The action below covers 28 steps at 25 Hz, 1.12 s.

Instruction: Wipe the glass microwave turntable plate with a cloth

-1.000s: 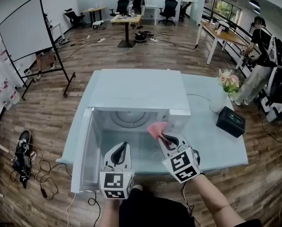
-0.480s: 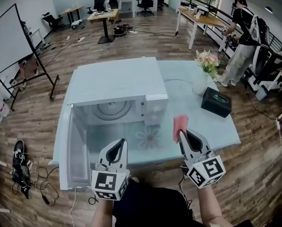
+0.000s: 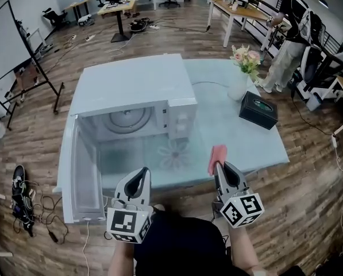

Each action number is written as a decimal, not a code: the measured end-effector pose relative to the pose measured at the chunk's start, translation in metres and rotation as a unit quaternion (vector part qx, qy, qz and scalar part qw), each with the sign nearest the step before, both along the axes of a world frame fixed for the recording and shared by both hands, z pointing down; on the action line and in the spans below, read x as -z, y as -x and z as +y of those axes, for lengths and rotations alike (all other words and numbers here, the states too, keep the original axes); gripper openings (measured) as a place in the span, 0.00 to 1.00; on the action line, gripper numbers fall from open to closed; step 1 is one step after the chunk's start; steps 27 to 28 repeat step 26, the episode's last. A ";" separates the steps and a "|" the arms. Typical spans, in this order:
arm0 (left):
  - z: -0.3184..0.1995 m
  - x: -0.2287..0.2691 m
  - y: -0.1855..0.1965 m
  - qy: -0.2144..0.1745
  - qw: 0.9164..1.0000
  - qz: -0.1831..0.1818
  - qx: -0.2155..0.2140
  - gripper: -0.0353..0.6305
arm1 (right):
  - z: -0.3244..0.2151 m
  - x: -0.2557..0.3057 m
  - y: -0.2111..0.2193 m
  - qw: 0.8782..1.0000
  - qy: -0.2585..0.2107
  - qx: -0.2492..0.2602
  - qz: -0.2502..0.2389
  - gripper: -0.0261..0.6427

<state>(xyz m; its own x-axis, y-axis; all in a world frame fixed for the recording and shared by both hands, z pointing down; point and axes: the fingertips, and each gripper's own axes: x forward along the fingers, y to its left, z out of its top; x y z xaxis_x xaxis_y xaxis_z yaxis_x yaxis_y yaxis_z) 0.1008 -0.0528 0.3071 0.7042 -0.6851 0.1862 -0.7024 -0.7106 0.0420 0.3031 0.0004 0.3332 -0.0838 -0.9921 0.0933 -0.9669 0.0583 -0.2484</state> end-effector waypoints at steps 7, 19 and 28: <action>0.010 -0.006 0.001 0.010 1.000 0.004 0.004 0.06 | 0.000 0.012 0.015 0.997 -0.001 0.022 0.076 0.06; 0.017 -0.008 -0.003 0.014 1.000 0.010 0.013 0.06 | -0.005 0.015 0.026 0.996 0.009 0.041 0.079 0.06; 0.014 -0.006 -0.002 0.012 1.000 0.011 0.014 0.06 | -0.007 0.013 0.025 0.996 0.011 0.042 0.076 0.06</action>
